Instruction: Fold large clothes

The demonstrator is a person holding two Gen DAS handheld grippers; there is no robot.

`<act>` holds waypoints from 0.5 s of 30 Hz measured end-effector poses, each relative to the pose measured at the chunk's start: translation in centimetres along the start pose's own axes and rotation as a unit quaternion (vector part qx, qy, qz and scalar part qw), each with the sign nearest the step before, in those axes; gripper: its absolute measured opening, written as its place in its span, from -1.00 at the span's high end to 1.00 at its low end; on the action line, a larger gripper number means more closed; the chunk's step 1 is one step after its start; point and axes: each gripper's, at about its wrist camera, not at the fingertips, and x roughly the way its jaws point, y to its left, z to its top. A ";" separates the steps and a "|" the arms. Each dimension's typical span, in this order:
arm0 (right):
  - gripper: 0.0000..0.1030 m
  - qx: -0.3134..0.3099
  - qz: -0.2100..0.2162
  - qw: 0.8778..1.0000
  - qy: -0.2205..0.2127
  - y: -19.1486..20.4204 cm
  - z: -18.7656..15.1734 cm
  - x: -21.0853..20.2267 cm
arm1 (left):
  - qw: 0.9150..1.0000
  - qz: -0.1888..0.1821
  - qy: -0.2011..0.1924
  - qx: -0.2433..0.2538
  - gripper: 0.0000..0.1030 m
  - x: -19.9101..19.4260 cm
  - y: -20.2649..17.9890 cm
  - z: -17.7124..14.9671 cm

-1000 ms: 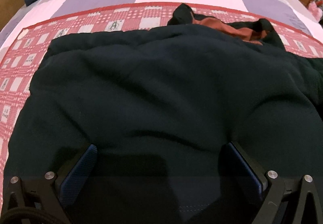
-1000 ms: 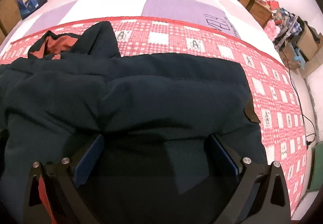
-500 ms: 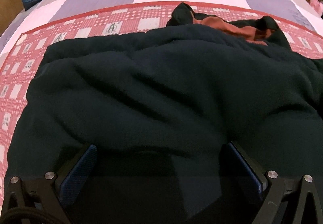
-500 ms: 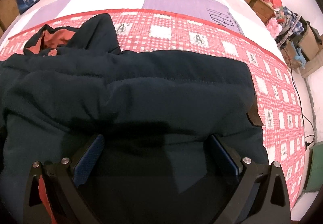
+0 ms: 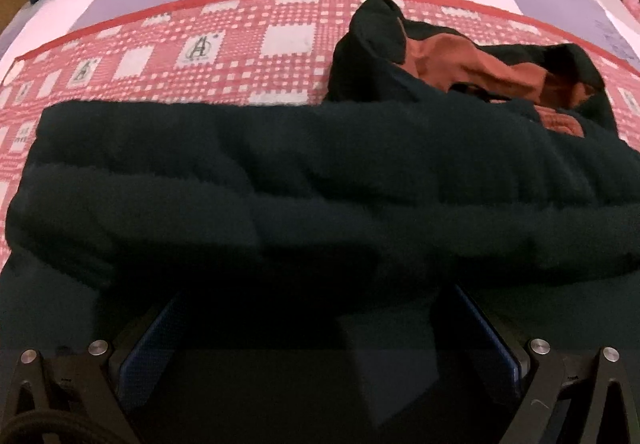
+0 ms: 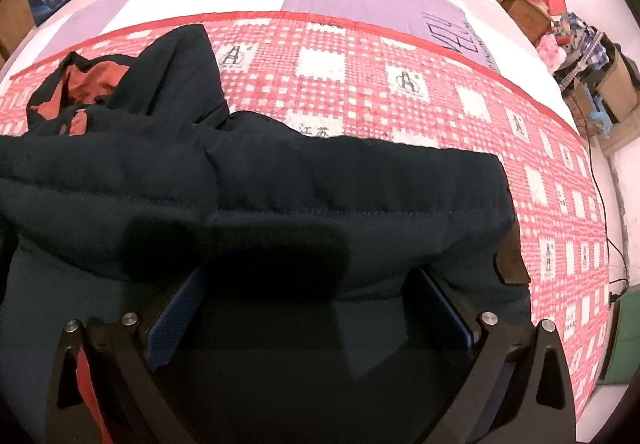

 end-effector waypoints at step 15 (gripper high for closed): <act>-1.00 0.042 0.073 0.994 -0.075 -0.9 -2.2 -5.9 | 0.997 -0.040 0.060 -0.017 -1.00 2.3 1.0 2.3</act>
